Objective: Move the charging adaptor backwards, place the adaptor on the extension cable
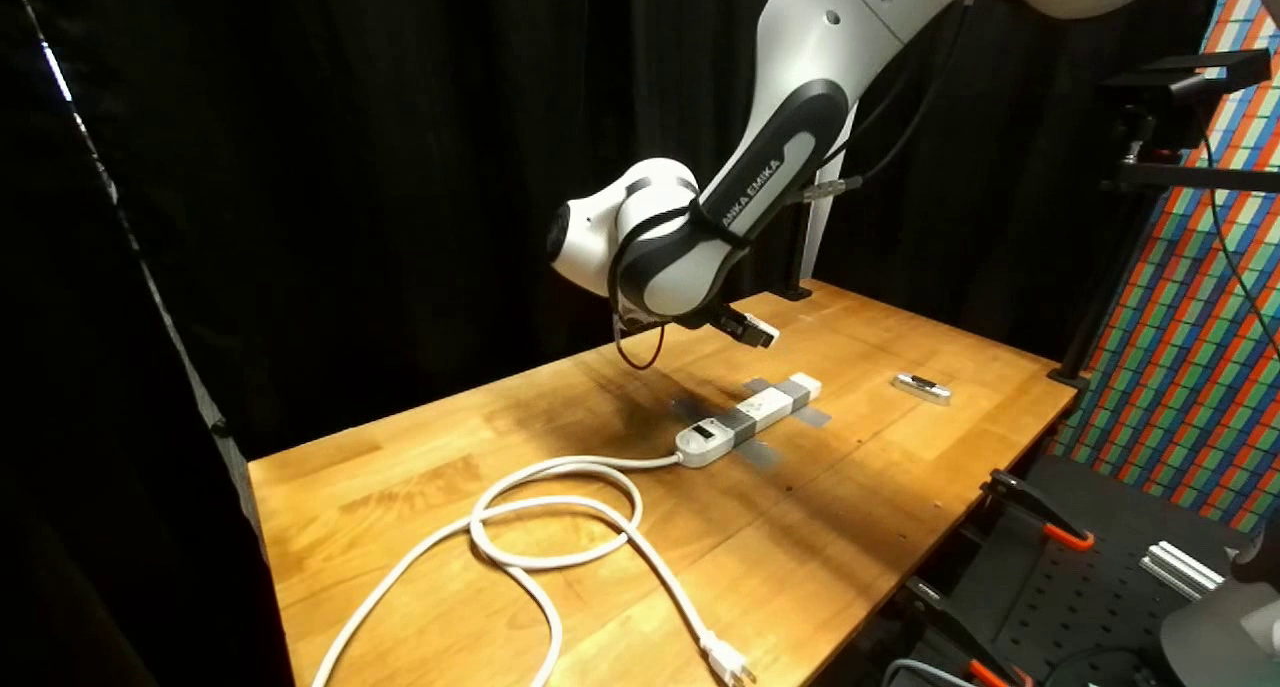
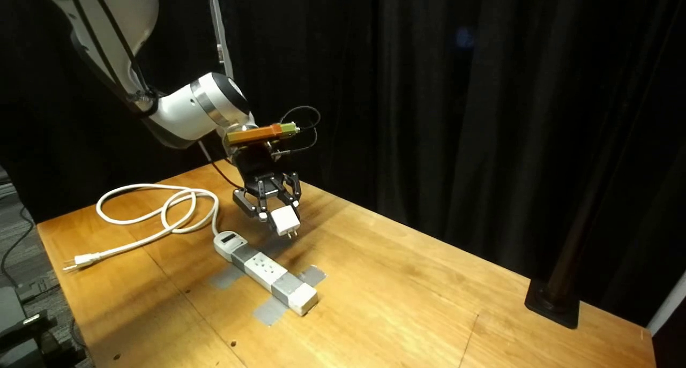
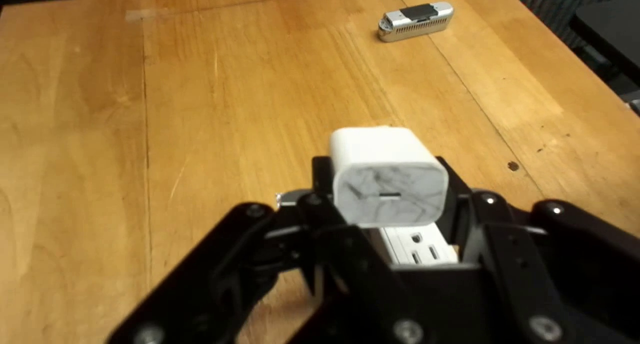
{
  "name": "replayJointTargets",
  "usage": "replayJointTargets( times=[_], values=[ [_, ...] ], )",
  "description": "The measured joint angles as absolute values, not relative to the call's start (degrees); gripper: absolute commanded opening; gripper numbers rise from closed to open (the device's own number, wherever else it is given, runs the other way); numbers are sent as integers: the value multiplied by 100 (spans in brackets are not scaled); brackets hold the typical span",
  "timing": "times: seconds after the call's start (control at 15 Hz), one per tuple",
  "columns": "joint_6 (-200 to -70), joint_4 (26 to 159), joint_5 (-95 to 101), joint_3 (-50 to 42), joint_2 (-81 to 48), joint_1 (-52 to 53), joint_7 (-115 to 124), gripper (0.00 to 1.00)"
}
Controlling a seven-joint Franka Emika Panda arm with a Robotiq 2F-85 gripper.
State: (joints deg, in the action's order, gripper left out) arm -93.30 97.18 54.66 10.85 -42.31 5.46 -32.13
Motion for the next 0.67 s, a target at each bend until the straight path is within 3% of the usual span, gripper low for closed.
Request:
replayJointTargets(
  times=[0.67],
  values=[
    [-10864, 10515, 3517, 1231, -3464, -187, -5686, 23]
  ],
)
